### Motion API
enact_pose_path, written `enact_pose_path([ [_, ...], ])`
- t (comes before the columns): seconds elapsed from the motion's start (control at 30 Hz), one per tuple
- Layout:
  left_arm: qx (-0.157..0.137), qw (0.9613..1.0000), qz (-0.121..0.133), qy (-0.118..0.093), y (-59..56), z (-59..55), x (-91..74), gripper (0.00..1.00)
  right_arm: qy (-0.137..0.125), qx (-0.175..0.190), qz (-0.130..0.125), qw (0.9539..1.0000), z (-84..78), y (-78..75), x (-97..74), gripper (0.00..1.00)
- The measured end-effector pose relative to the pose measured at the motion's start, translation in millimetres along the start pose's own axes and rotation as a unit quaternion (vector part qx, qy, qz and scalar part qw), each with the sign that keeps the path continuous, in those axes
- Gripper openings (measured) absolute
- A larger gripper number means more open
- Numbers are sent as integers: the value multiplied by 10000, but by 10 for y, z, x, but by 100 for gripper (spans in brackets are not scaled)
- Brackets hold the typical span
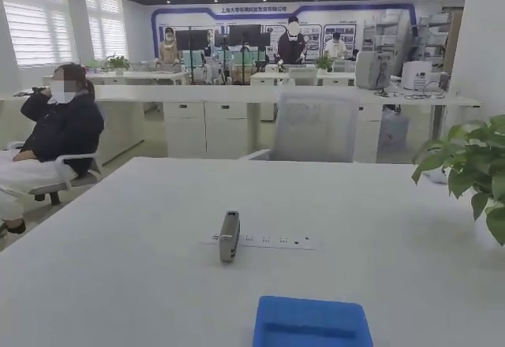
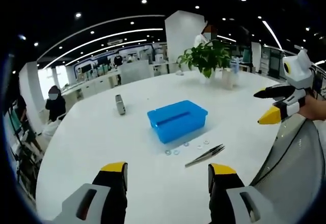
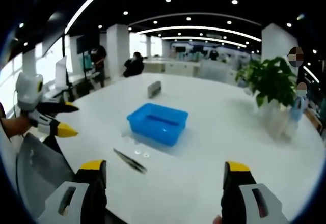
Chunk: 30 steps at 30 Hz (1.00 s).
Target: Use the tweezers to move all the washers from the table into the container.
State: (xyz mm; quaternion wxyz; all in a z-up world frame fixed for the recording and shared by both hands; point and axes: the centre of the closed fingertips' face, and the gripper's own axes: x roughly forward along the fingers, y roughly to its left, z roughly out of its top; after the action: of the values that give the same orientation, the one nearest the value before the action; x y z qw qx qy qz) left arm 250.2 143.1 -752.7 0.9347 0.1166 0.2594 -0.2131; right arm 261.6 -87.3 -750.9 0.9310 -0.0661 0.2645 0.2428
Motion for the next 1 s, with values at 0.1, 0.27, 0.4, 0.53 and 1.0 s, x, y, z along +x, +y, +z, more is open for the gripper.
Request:
enact_pose_path([
  [0.1,70,9999,-110,21,-9,29,68,62,74,47,21,10000,-25,-6,27,94],
  [0.27,187,9994,-272,127,-12,27,199,59,174,101,38,9998,-54,-15,65,93],
  [0.4,292,9982,-475,241,-41,13,320,56,269,166,58,9995,-90,-17,100,93],
  [0.53,631,9949,-691,385,-83,-14,434,44,392,194,58,9990,-148,-24,124,93],
  [1.0,1529,9616,-1787,1412,-343,-421,880,13,550,260,107,9981,-212,-9,131,92],
])
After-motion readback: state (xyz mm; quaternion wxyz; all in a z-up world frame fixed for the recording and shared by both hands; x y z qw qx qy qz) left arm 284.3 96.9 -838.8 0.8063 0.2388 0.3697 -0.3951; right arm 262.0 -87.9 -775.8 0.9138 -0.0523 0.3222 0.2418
